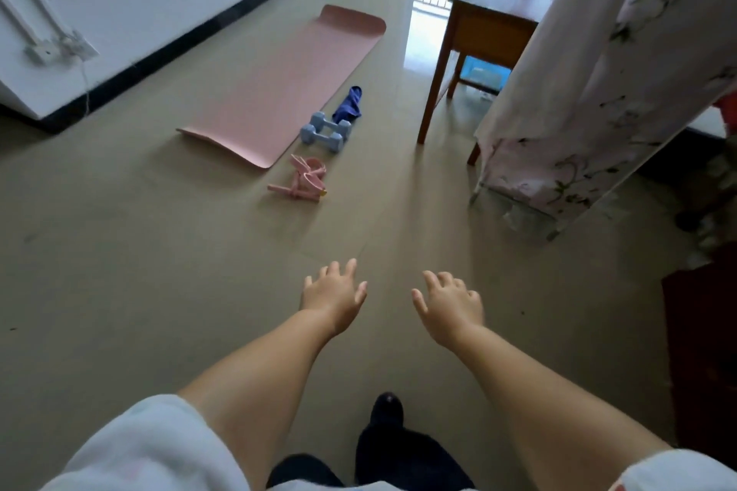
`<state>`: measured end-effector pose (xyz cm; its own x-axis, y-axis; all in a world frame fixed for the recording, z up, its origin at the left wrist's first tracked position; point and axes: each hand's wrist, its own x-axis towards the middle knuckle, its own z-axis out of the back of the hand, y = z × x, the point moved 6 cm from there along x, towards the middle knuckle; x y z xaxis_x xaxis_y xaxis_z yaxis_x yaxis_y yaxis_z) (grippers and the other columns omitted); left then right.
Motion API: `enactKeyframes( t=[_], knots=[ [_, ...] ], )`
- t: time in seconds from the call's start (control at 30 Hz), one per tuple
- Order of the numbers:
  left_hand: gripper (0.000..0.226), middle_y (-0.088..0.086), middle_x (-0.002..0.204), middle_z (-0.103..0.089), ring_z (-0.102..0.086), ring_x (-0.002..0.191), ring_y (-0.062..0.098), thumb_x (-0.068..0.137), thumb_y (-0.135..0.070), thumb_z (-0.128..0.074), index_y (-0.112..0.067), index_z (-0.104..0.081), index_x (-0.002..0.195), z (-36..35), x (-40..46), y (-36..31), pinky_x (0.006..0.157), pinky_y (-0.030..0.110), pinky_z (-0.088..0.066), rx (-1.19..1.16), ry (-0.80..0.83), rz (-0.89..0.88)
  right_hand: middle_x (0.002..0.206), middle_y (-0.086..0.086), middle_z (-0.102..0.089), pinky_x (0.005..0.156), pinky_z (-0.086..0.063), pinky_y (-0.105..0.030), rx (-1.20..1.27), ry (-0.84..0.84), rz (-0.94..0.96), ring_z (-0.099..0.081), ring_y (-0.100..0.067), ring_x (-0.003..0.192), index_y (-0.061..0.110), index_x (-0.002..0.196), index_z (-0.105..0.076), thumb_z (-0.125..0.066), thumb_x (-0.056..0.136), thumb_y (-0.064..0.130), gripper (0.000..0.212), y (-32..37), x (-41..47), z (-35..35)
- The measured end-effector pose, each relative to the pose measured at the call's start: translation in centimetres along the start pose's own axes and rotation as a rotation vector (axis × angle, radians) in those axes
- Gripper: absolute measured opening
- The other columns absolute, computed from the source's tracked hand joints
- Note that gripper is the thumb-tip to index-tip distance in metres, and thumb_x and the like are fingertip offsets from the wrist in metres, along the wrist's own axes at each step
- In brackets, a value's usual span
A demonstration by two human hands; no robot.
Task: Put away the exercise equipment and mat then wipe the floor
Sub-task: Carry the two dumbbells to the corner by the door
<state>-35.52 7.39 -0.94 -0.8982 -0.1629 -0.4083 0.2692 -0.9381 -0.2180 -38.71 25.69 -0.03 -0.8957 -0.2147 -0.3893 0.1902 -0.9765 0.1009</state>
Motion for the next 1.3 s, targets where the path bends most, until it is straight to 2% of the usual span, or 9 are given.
enactKeyframes(
  t=[0.2, 0.5, 0.77, 0.97, 1.1, 1.3],
  knots=[
    [0.056, 0.011, 0.142, -0.039, -0.036, 0.131, 0.029, 0.099, -0.045, -0.029, -0.020, -0.022, 0.148, 3.9, 9.0, -3.6, 0.108, 0.044, -0.030, -0.042, 0.004, -0.004, 0.143, -0.006, -0.039, 0.100, -0.034, -0.040, -0.026, 0.019, 0.006, -0.037, -0.026, 0.131, 0.023, 0.142, -0.032, -0.029, 0.098, 0.049, 0.051, -2.1, 10.4, 4.6],
    [0.053, 0.014, 0.141, -0.037, -0.036, 0.130, 0.030, 0.099, -0.044, -0.029, -0.019, -0.025, 0.145, 11.5, 27.7, 1.0, 0.104, 0.045, -0.031, -0.063, -0.003, 0.144, 0.143, -0.007, -0.039, 0.099, -0.033, -0.040, -0.023, 0.013, 0.096, -0.038, -0.027, 0.130, 0.023, 0.141, -0.032, -0.027, 0.098, 0.047, 0.050, 2.3, 30.1, 11.6],
    [0.048, 0.014, 0.139, -0.041, -0.038, 0.129, 0.033, 0.098, -0.045, -0.031, -0.020, -0.033, 0.139, 21.4, 44.0, 1.5, 0.103, 0.046, -0.032, -0.054, -0.020, 0.128, 0.142, -0.006, -0.040, 0.098, -0.034, -0.040, 0.017, 0.002, 0.065, -0.039, -0.027, 0.129, 0.022, 0.141, -0.032, -0.028, 0.098, 0.046, 0.049, 5.0, 46.3, 20.3],
    [0.046, 0.014, 0.137, -0.041, -0.039, 0.128, 0.031, 0.098, -0.044, -0.031, -0.019, -0.035, 0.135, 24.0, 54.8, 1.1, 0.101, 0.044, -0.032, -0.069, 0.031, 0.149, 0.144, -0.005, -0.038, 0.101, -0.033, -0.040, -0.003, 0.028, 0.127, -0.038, -0.025, 0.130, 0.023, 0.144, -0.027, -0.025, 0.099, 0.046, 0.051, 5.8, 58.2, 23.9],
    [0.043, 0.014, 0.134, -0.044, -0.041, 0.125, 0.032, 0.098, -0.044, -0.030, -0.016, -0.038, 0.129, 25.7, 62.8, 0.8, 0.099, 0.046, -0.035, -0.104, 0.042, 0.235, 0.145, -0.005, -0.037, 0.103, -0.032, -0.042, -0.037, 0.048, 0.190, -0.037, -0.026, 0.131, 0.023, 0.145, -0.025, -0.025, 0.099, 0.047, 0.052, 5.3, 67.5, 26.4],
    [0.051, 0.014, 0.144, -0.035, -0.036, 0.131, 0.033, 0.100, -0.043, -0.027, -0.019, -0.025, 0.144, 30.1, 72.8, -1.6, 0.104, 0.045, -0.030, -0.259, 0.033, 0.377, 0.140, -0.006, -0.040, 0.101, -0.034, -0.044, -0.166, 0.136, 0.255, -0.038, -0.027, 0.128, 0.022, 0.140, -0.030, -0.026, 0.099, 0.045, 0.047, 4.2, 80.4, 31.6]
  ],
)
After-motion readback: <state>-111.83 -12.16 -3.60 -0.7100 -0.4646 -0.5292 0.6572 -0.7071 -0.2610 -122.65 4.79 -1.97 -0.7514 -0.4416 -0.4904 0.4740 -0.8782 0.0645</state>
